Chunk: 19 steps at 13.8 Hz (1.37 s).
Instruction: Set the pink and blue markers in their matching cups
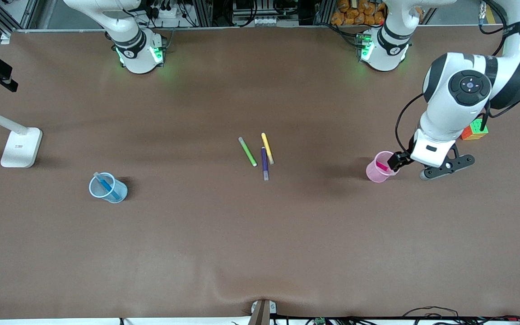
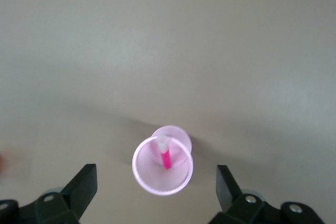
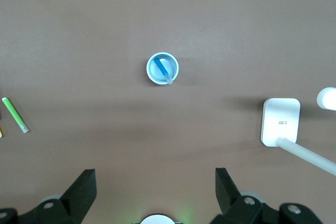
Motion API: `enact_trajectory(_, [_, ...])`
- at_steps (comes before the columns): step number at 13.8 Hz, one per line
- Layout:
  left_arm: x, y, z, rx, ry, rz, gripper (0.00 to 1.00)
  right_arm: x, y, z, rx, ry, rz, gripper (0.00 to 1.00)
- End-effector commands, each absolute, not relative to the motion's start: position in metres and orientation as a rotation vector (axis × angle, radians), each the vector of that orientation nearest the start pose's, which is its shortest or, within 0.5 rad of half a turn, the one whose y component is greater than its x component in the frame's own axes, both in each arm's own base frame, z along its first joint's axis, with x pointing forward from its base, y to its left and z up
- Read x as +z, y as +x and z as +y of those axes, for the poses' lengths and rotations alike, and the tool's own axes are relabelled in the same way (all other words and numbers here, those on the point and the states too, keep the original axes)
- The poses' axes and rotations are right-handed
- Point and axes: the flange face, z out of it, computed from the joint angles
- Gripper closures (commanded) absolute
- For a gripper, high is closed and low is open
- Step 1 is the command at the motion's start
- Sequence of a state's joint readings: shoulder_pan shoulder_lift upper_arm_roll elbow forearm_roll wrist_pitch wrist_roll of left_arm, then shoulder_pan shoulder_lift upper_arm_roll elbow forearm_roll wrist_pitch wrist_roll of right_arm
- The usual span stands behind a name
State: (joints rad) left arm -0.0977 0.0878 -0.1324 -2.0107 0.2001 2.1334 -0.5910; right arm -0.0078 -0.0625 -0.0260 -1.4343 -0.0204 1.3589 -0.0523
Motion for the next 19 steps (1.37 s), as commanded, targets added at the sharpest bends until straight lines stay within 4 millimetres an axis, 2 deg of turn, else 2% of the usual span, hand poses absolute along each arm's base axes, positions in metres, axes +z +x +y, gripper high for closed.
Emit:
enact_trajectory(1, [0.436, 0.558, -0.112, -0.127, -2.976, -0.282, 0.0, 0.704, 0.503, -0.02, 0.013, -3.147, -0.024, 0.0])
enact_trajectory(4, [0.467, 0.559, -0.105, -0.095, -2.975, -0.1, 0.0, 0.704, 0.503, -0.02, 0.012, -3.147, -0.024, 0.0])
enact_trajectory(7, [0.515, 0.572, -0.108, -0.089, -3.016, 0.003, 0.0, 0.703, 0.503, -0.021, 0.015, -3.147, -0.022, 0.0])
enact_trajectory(9, [0.535, 0.576, -0.111, -0.109, -3.03, 0.091, 0.0, 0.7, 0.503, -0.021, 0.024, -3.147, -0.022, 0.0])
enact_trajectory(14, [0.591, 0.582, -0.106, -0.137, -3.066, 0.095, 0.0, 0.698, 0.504, -0.021, 0.027, -3.146, -0.022, 0.0])
enact_trajectory(17, [0.616, 0.581, -0.101, -0.158, -3.067, 0.075, 0.0, 0.698, 0.504, -0.021, 0.025, -3.147, -0.022, 0.0])
enact_trajectory(19, [0.622, 0.576, -0.099, -0.125, -3.066, 0.071, 0.0, 0.698, 0.504, -0.021, 0.025, -3.147, -0.022, 0.0])
